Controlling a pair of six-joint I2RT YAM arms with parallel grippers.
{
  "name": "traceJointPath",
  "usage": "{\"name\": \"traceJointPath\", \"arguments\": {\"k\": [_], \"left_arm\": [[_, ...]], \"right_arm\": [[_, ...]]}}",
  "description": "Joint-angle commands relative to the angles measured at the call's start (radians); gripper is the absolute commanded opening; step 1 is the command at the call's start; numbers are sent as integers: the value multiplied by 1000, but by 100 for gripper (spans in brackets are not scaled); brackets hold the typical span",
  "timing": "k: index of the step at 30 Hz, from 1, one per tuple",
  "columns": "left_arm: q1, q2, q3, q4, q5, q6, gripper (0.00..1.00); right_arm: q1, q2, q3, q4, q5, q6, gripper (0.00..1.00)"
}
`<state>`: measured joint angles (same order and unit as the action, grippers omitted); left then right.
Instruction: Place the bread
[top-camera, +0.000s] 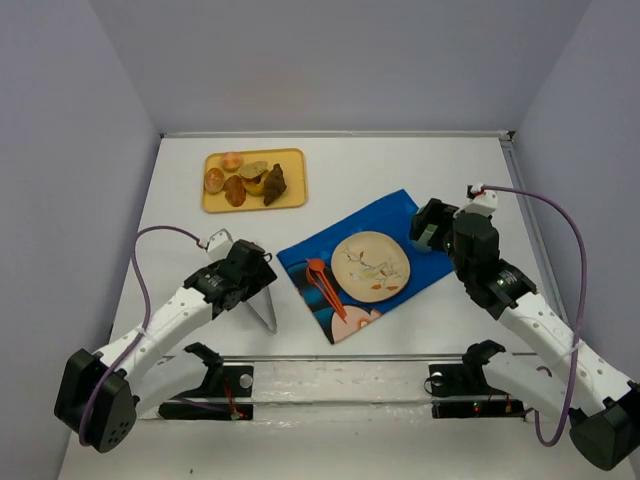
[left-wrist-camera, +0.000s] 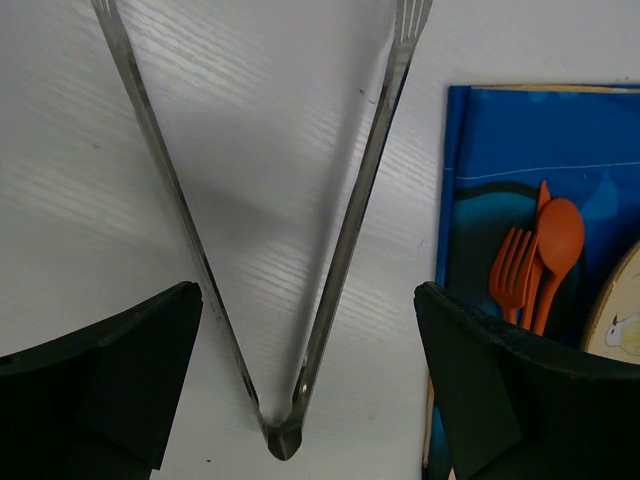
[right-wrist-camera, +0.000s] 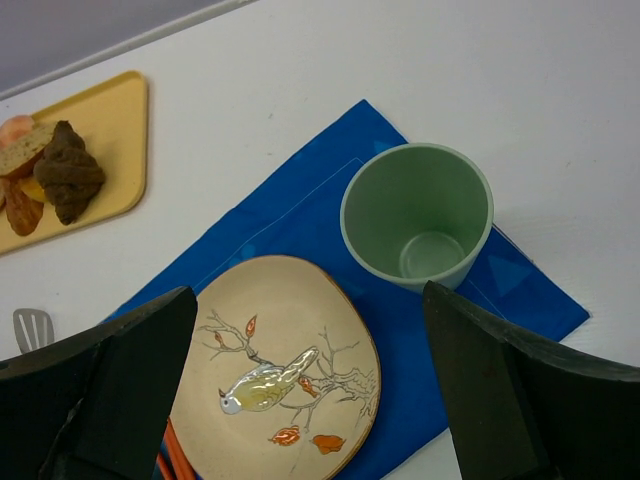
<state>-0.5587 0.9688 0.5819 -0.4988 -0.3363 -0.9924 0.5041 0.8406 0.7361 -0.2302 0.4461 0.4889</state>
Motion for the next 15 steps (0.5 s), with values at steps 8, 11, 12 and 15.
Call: {"name": "traceJointPath", "arguments": {"k": [8,11,12,15], "left_arm": [[-52,73,-8,-72,-53,-68,99],[-52,97,-1,-75,-52,-55,99],[-52,108,1,-76,-50,-51,99],[-53,128,4,-69,-47,-43,99]], "right_arm": [[-4,-11,-18,52,-9,-30,100],[-4,-8,-21,54,-3,-30,100],[-4,-6,-20,52,-1,-32,100],[-4,0,-20,54,3,-32,100]]}}
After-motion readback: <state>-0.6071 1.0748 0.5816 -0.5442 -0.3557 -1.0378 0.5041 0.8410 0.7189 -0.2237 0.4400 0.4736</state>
